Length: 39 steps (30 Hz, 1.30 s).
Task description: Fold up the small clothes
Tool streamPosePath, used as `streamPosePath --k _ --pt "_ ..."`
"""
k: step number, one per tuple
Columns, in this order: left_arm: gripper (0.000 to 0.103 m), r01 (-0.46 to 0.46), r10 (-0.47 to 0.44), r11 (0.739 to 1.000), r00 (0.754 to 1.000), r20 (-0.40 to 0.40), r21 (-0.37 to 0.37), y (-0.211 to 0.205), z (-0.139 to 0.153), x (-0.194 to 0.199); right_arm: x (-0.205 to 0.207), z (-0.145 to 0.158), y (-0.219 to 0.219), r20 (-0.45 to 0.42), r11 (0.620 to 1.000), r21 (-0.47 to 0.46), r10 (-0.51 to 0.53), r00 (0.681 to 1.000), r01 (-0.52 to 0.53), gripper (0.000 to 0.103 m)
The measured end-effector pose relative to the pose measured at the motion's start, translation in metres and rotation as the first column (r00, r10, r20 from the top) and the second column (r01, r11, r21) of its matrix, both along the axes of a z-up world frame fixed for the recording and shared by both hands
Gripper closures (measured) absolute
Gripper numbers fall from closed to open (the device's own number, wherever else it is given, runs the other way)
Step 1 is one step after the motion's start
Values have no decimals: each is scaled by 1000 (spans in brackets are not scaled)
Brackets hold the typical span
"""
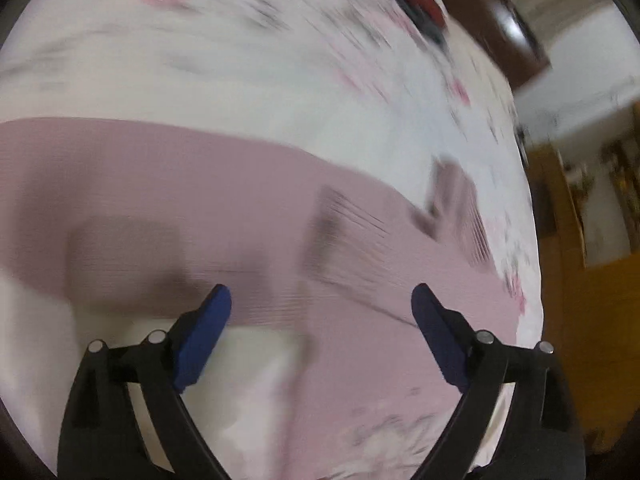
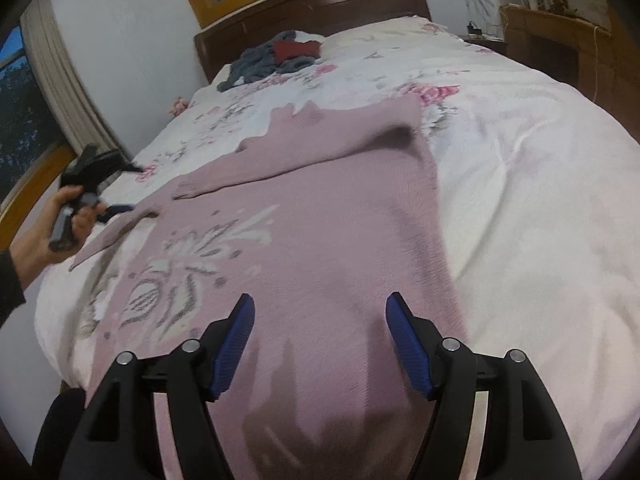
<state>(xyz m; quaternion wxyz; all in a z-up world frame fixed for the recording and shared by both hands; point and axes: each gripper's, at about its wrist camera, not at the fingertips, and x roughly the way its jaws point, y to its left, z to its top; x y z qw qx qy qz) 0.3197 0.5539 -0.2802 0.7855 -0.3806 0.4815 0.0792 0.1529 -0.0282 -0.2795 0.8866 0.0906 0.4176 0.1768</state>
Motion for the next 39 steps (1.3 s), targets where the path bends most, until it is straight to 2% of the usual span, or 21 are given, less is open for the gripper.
streamPosePath --k 3,6,9,11,15,19,20,21,22,23,24,26,28,30,34,37,39 --pt "11 -177 177 984 984 -28 -4 81 -2 -73 -9 7 19 1 999 1 48 999 -48 33" --pt "11 -335 333 941 941 -55 -40 155 -10 -131 -14 13 40 0 995 6 95 995 -95 32" --pt "11 -438 435 897 899 -53 -65 198 -18 -168 -17 17 65 -1 990 7 138 990 -138 31" --pt "11 -470 469 877 882 -34 -95 215 -24 -176 -17 19 79 -2 987 4 163 987 -162 31" --pt "8 -544 555 823 831 31 -163 242 -36 -175 -18 26 104 2 980 -7 201 980 -201 31" --pt "8 -566 575 816 817 52 -119 250 -34 -159 -18 29 113 -2 979 -11 204 979 -204 30" --pt "9 -565 572 818 819 51 -105 252 -32 -155 -17 28 114 -6 979 -10 203 979 -203 30" --pt "17 -562 567 823 823 45 -84 254 -29 -151 -16 28 114 -12 979 -8 202 979 -202 30" --pt "47 -555 558 829 829 35 -70 258 -29 -150 -15 27 115 -16 979 -7 202 979 -202 30" --pt "65 -545 548 835 836 19 -69 260 -28 -147 -15 27 114 -17 979 -6 202 979 -203 30" --pt "88 -530 534 843 845 20 -89 260 -27 -144 -14 27 115 -16 980 -6 201 979 -201 30" --pt "88 -520 522 853 852 40 -53 259 -18 -141 -11 28 114 -15 980 2 201 979 -201 30" --pt "90 -474 472 880 877 88 0 244 3 -134 -9 29 113 -17 979 7 202 979 -202 30" --pt "91 -396 385 914 915 122 91 215 30 -117 -7 30 111 -17 980 14 197 980 -197 30" --pt "91 -254 220 947 959 179 197 147 80 -80 -5 39 102 -2 983 30 182 983 -182 30" --pt "91 -154 107 958 974 197 241 93 107 -50 -3 47 94 8 985 48 167 986 -167 30" --pt "91 -82 30 967 977 210 242 55 120 -30 -1 53 87 19 986 59 153 988 -154 30"
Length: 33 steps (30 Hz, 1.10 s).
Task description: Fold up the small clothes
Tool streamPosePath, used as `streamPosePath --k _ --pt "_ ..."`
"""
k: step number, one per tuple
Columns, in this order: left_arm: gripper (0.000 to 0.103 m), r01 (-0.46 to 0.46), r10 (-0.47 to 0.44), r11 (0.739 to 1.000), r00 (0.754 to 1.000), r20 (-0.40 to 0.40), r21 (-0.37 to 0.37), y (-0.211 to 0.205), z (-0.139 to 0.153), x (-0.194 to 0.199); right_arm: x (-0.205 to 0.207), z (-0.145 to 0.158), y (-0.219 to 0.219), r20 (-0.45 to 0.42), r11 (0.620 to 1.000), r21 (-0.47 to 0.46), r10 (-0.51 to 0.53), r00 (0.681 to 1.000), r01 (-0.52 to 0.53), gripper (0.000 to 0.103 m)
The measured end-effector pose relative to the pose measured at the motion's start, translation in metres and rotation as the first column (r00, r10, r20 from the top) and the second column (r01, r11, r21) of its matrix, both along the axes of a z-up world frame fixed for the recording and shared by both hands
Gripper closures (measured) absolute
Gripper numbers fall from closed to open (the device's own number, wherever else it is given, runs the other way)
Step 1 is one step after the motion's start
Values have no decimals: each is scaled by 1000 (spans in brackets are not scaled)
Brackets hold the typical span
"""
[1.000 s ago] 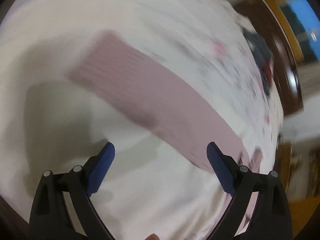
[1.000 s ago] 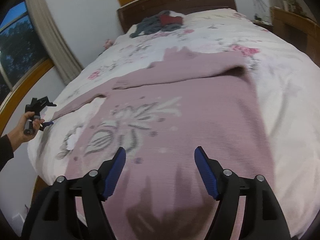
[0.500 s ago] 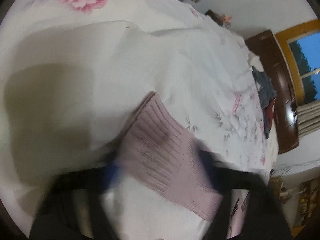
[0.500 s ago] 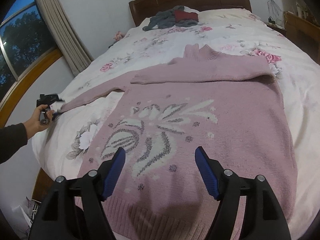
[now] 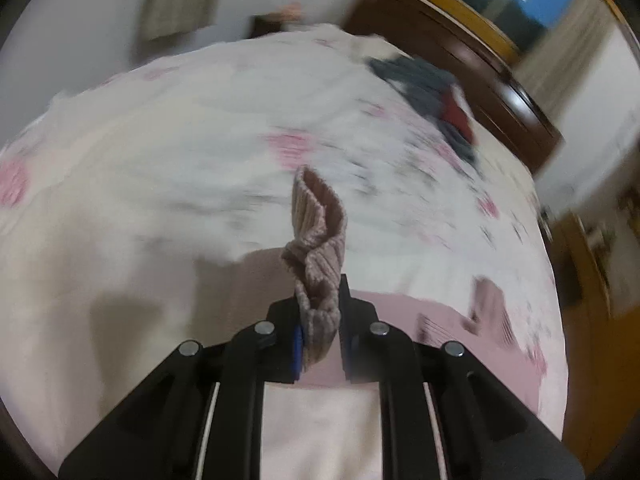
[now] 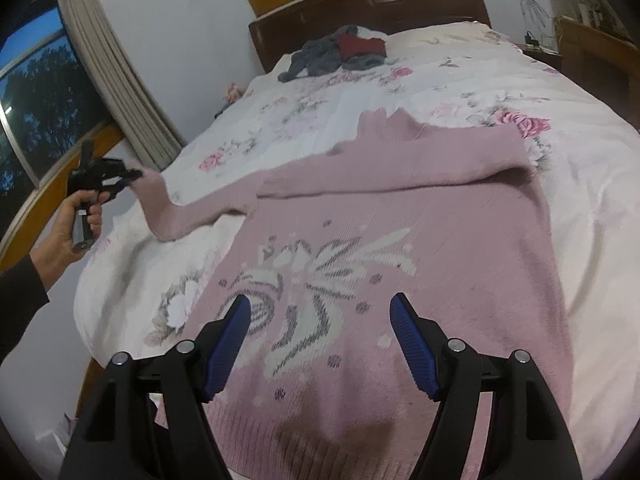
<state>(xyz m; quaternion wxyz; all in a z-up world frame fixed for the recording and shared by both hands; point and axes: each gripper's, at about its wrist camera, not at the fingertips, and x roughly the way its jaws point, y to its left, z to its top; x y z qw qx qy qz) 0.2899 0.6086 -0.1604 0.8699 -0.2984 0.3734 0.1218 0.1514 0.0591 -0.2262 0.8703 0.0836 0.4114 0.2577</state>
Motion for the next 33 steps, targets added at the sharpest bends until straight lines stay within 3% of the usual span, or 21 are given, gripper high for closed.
streamPosePath --k 4,7,11,17,18,20,22,26,27,28,32,33 --pt "91 123 -124 992 992 25 11 -76 13 38 2 8 -14 24 1000 8 -19 1000 19 30" --pt "91 196 -196 980 980 18 25 -128 7 67 8 9 -27 26 999 17 -40 999 40 30" --pt "91 283 -283 959 959 -16 31 -196 -17 104 19 7 -47 7 996 32 -78 997 78 30" --pt "90 406 -399 913 908 -128 32 -289 -83 143 45 1 -82 -25 989 47 -137 990 138 30" --pt "86 436 -427 899 889 -165 27 -307 -101 147 50 0 -85 -35 989 51 -139 990 140 30" --pt "67 486 -476 874 848 -233 -15 -327 -134 155 62 -1 -90 -54 987 63 -145 988 148 27" --pt "48 502 -486 865 837 -253 -3 -339 -149 149 81 -2 -91 -93 986 88 -134 987 142 17" --pt "27 484 -478 875 858 -188 -18 -323 -140 122 136 -4 -85 -208 971 205 -83 975 127 15" --pt "14 455 -451 890 879 -155 -11 -314 -133 107 156 -8 -81 -253 960 254 -54 966 120 15" --pt "10 430 -426 903 894 -137 2 -308 -128 93 173 -13 -76 -296 947 299 -25 955 118 17" --pt "10 421 -416 907 896 -152 1 -295 -123 37 248 -55 -32 -483 903 418 124 867 103 40" --pt "10 415 -411 910 898 -155 -3 -291 -125 19 266 -67 -15 -519 904 415 144 843 101 40"
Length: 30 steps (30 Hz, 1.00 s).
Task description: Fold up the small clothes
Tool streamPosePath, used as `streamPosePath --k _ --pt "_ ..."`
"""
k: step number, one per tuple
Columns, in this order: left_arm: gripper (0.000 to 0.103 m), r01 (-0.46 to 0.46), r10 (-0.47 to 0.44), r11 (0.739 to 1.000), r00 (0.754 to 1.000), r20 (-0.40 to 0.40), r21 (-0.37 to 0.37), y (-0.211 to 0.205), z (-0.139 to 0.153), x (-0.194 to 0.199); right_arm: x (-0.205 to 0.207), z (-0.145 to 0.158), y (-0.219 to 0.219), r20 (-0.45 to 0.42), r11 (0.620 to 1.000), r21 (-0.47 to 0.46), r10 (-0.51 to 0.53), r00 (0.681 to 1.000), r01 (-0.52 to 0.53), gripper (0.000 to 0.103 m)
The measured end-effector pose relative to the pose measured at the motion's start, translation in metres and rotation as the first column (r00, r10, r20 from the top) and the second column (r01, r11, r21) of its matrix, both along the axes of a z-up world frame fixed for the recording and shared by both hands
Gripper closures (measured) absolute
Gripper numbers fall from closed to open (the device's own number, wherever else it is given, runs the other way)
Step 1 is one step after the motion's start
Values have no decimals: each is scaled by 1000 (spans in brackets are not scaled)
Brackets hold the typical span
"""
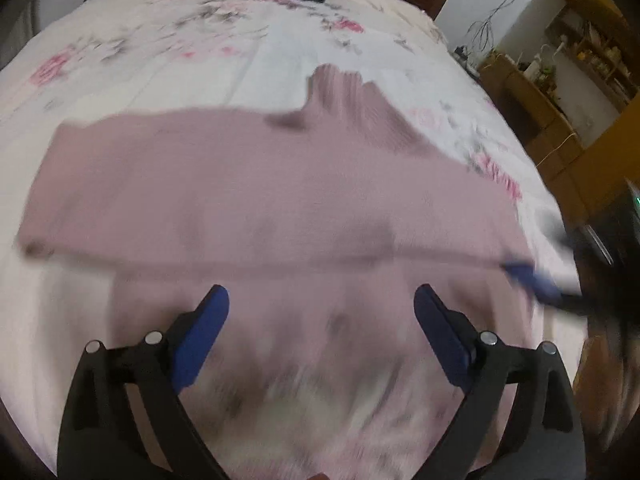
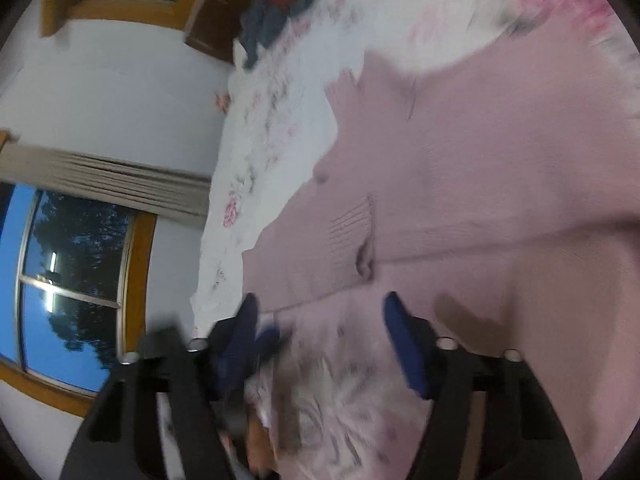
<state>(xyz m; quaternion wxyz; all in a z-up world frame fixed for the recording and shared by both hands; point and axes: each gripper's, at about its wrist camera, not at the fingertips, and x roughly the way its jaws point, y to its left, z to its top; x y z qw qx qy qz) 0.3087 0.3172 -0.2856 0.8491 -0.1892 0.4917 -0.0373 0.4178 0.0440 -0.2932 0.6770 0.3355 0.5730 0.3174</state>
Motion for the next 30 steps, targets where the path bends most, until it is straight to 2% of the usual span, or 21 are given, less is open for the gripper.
streamPosePath --k 4,6,8,10,12,13,14,19,20,24,27,30 --pt "10 -19 16 998 999 -41 -62 11 -9 -53 39 -33 48 -81 995 -72 68 994 -74 44" --pt "10 -38 34 996 998 -52 -81 15 -14 -73 46 -46 66 -120 988 -115 86 989 -100 44" --pt "10 -56 50 993 997 -59 -101 19 -17 -85 48 -57 78 -169 986 -115 105 980 -125 44" --pt "10 -78 69 987 995 -69 -141 25 -20 -94 47 -60 85 -178 982 -132 111 978 -135 45" --pt "10 -85 74 985 994 -76 -149 28 -23 -98 49 -62 91 -189 978 -152 114 975 -144 65" --pt "10 -88 76 984 994 -78 -153 28 -23 -98 49 -59 94 -177 973 -170 123 977 -153 87" --pt "10 -90 78 983 994 -81 -160 31 -22 -99 50 -56 96 -161 969 -188 130 978 -160 94" --pt "10 -94 88 985 995 -52 -146 43 -6 -100 54 12 84 -7 964 -224 145 989 -143 94" --pt "10 -100 93 984 994 -48 -151 47 -2 -100 56 32 76 33 963 -236 142 989 -131 94" --pt "10 -130 130 979 991 -9 -157 74 23 -90 65 84 43 129 957 -279 125 984 -85 94" --pt "10 -153 158 972 987 14 -177 91 40 -75 70 104 11 170 945 -325 103 980 -43 94" --pt "10 -158 166 969 986 27 -192 104 52 -54 74 107 -29 185 932 -362 71 980 0 94"
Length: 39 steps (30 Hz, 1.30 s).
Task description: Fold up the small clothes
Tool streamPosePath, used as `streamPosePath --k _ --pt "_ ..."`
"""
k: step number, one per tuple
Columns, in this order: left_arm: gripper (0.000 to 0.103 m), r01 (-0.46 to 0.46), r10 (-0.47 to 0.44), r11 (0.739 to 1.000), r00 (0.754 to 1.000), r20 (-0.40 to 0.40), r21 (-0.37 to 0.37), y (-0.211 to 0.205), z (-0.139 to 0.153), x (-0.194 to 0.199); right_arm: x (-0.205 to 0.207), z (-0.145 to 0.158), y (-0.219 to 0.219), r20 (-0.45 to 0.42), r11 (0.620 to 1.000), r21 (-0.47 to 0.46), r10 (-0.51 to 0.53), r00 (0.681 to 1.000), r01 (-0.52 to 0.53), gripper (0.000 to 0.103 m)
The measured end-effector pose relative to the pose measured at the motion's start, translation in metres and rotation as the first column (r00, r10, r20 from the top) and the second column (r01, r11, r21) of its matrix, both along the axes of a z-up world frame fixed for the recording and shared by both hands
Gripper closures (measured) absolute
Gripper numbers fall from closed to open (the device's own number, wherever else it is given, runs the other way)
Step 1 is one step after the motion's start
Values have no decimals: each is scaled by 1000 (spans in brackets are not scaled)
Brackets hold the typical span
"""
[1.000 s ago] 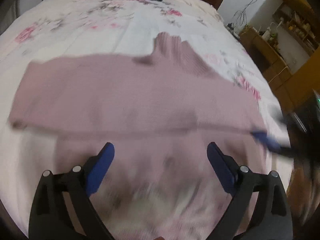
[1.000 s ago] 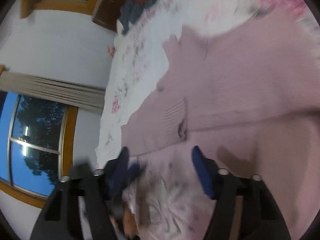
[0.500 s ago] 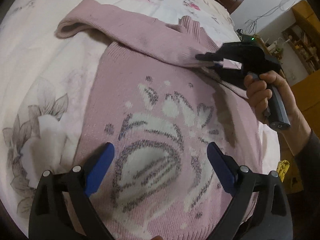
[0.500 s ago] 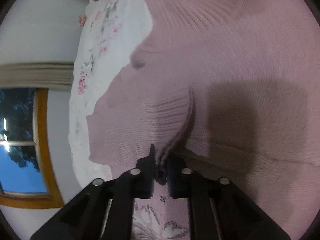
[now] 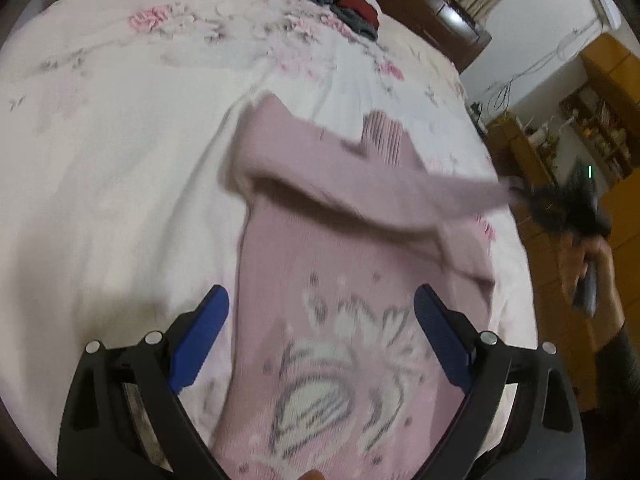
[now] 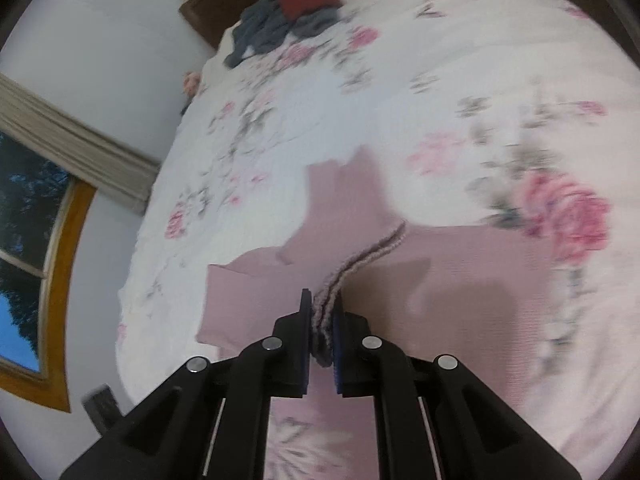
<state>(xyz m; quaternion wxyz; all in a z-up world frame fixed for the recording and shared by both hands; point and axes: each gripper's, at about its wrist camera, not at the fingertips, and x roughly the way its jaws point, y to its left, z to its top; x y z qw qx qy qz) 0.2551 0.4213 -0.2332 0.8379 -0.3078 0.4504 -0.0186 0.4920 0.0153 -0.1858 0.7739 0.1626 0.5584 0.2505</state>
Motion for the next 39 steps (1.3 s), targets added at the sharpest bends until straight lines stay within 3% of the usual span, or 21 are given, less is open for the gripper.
streamPosePath --k 4,10,14,16,17,19,22,27,30,33,36,39 --pt "10 15 -15 999 1000 8 -29 7 6 41 1 -20 -50 -17 999 -25 -44 999 43 94" --pt "10 47 -50 996 998 -35 -81 4 -11 93 -4 -82 -87 -89 995 -59 -81 993 76 94" --pt "10 90 -92 995 993 -67 -37 -8 -24 114 -16 -115 -95 -118 994 -52 -99 988 93 94" --pt "10 107 -110 994 989 -99 -35 -12 -35 125 -22 -128 -100 -126 995 -27 -102 987 100 91" --pt "10 109 -112 993 988 -109 -40 -12 -39 129 -23 -132 -107 -140 992 30 -115 984 120 86" --pt "10 113 -118 993 986 -119 -45 -11 -45 136 -22 -137 -119 -183 976 130 -148 972 174 74" --pt "10 112 -118 992 987 -113 -60 -8 -46 147 -17 -137 -131 -214 955 184 -190 958 231 73" --pt "10 95 -111 986 987 -116 -138 1 -57 165 -14 -100 -143 -89 941 155 -289 953 300 73" --pt "10 110 -130 980 985 -113 -165 1 -69 173 -16 -102 -125 -84 957 193 -202 976 215 73" --pt "10 98 -121 983 982 -147 -155 7 -88 180 -17 -121 -106 -109 980 137 -126 986 141 73" --pt "11 67 -102 980 977 -187 -187 15 -105 183 -12 -138 -105 -131 988 68 -131 983 141 93" --pt "11 112 -137 967 986 -98 -231 13 -89 184 -9 -127 -107 -97 982 124 -128 987 140 83"
